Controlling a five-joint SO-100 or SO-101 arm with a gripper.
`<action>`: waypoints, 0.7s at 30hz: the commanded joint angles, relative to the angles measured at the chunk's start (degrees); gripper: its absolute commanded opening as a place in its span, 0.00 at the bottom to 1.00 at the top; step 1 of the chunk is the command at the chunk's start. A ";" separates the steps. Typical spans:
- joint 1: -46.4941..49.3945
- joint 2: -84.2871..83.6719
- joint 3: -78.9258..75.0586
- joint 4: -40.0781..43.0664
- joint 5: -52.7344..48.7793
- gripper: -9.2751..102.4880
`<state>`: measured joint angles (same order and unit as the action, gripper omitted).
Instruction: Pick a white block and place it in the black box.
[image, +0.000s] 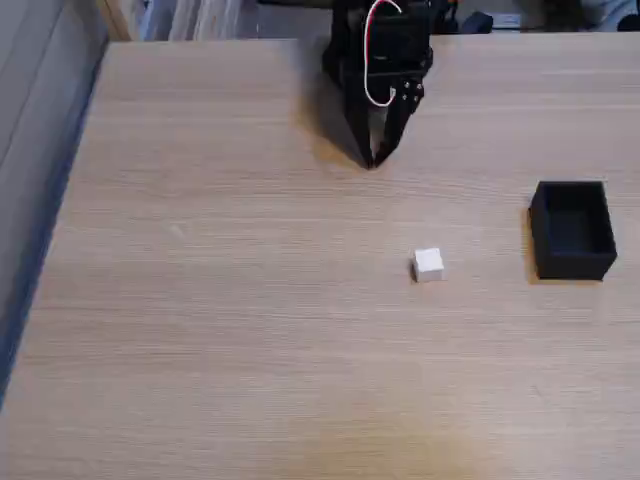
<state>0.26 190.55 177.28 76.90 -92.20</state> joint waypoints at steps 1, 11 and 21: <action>0.09 0.35 0.70 0.35 0.26 0.08; 1.14 0.35 0.70 0.26 -0.35 0.08; 1.58 0.35 0.70 0.26 -0.18 0.08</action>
<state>0.97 190.55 177.28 76.90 -92.20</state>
